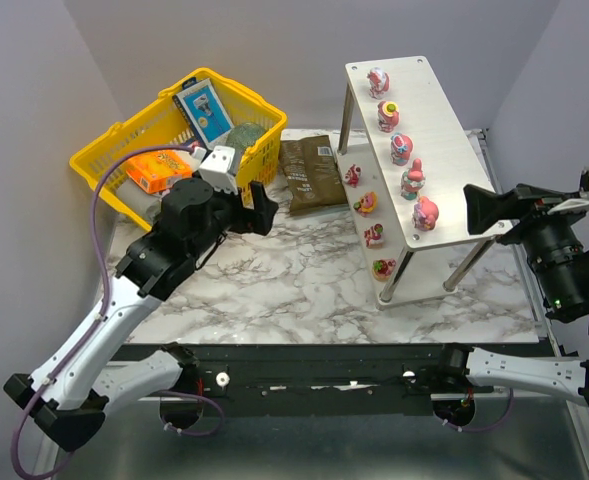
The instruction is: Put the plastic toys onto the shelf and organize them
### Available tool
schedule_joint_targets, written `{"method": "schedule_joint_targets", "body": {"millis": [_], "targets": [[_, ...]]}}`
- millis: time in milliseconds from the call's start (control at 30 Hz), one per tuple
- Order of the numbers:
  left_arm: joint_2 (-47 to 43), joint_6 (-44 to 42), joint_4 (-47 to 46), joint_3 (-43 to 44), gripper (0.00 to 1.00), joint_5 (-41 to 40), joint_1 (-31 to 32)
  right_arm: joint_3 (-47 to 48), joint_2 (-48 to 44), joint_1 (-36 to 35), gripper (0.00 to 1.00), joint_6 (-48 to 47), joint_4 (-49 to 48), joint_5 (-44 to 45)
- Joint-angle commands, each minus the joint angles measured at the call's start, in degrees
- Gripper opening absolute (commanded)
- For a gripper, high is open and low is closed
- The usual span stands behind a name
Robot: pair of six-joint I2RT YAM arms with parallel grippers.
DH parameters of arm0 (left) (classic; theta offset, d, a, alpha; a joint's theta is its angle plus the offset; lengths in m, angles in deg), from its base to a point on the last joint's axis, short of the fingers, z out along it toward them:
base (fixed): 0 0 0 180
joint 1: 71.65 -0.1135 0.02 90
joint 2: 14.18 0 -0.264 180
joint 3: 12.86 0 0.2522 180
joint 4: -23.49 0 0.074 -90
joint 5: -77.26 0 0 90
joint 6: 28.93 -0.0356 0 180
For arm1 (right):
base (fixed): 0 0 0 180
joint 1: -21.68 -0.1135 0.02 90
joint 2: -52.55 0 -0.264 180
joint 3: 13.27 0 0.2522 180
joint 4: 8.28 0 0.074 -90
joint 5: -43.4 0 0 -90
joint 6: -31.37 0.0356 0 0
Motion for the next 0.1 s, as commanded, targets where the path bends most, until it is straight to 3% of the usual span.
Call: {"method": "schedule_joint_targets", "body": {"millis": [0,67], "targets": [[-1.9,-2.4,2.7,-0.7,0.99,-1.0,0.2,0.5,0.5,0.2,1.0,0.4,-1.3,1.2],[-2.5,-3.4,2.5,-0.5,0.99,-2.2,0.2,0.4,0.4,0.2,1.0,0.8,-1.5,1.1]]}}
